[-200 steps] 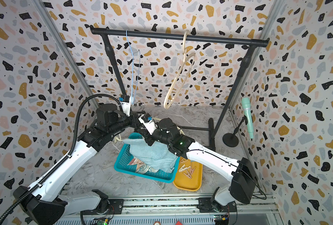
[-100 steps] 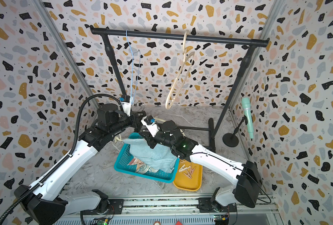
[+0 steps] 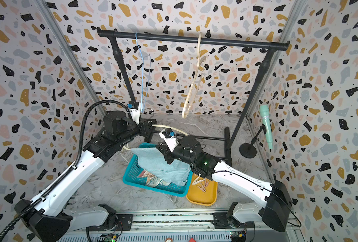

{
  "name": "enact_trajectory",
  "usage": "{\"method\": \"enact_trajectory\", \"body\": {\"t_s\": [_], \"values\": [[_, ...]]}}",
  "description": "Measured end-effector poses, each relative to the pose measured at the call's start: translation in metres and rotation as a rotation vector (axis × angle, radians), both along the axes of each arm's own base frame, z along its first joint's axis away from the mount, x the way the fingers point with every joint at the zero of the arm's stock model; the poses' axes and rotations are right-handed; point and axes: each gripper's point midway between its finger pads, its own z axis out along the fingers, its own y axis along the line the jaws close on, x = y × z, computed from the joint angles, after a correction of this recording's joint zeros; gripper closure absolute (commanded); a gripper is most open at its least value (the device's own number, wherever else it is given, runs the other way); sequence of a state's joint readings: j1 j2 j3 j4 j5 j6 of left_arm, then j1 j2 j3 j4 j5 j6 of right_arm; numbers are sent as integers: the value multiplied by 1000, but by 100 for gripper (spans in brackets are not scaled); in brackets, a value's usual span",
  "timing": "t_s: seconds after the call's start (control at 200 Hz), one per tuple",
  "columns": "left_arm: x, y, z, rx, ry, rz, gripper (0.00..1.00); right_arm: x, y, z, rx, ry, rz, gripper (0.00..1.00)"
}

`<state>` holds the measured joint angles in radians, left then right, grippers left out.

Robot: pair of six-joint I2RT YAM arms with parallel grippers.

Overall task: Remove the clothespins securing towels to the hanger
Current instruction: Remove the clothespin from the hanger, then place the clothespin in the storage box.

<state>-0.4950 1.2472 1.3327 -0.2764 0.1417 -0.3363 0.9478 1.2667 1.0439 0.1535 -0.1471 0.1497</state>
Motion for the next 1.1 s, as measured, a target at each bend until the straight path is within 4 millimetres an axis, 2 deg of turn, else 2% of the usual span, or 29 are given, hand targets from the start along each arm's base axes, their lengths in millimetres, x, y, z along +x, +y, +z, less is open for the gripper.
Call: {"method": "enact_trajectory", "body": {"t_s": [0.38,0.796,0.931,1.101], "values": [[-1,1,3,10,-8,-2,100,-3,-33,-11,-8,33,-104,100],[0,4,2,27,-15,11,100,-4,-81,-45,-47,121,-260,100],[0,4,2,27,-14,12,100,1,-96,-53,-46,165,-313,100],[-1,4,3,25,-18,12,100,17,-128,-74,-51,253,-429,100]]}}
